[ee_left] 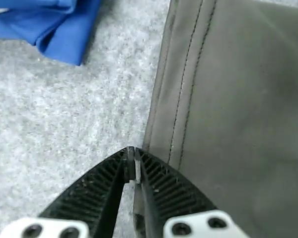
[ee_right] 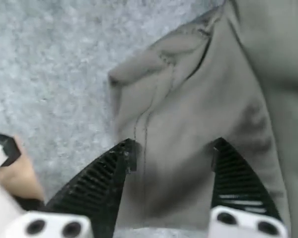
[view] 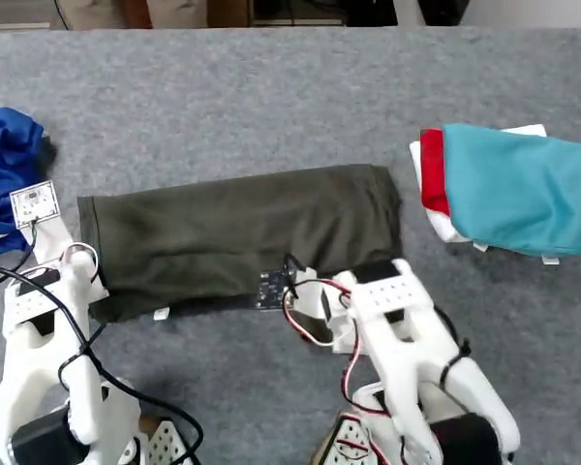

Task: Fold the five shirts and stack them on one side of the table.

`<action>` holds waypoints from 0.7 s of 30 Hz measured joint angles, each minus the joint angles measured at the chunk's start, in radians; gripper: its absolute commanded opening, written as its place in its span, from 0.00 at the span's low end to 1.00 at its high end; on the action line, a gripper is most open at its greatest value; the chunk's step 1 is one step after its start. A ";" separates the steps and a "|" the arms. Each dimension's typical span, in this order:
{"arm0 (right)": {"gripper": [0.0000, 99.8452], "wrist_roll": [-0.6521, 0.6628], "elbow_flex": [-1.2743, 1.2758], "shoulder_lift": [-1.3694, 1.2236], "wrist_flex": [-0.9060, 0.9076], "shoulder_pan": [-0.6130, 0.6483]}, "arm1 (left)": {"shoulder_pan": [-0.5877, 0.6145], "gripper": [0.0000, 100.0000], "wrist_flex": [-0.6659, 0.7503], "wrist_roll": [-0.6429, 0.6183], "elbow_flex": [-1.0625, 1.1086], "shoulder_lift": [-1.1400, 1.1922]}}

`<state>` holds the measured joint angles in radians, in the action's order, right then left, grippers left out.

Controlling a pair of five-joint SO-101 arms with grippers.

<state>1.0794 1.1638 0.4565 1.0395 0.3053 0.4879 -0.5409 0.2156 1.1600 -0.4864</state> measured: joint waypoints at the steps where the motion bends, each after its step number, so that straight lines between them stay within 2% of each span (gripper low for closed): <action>1: 0.26 0.000 -0.006 -0.028 -0.008 0.000 | 0.000 0.02 0.000 0.000 0.000 0.000; 6: 0.23 0.000 -0.034 -0.072 -0.021 0.000 | 0.000 0.02 0.000 0.000 0.000 0.000; 13: 0.00 0.000 -0.064 -0.080 -0.086 -0.044 | 0.000 0.02 0.000 0.000 0.000 0.000; 21: 0.00 -0.003 -0.098 -0.104 -0.123 -0.046 | 0.000 0.02 0.000 0.000 0.000 0.000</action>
<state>1.0764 1.0656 0.3521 0.9168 0.2593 0.4879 -0.5409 0.2156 1.1600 -0.4864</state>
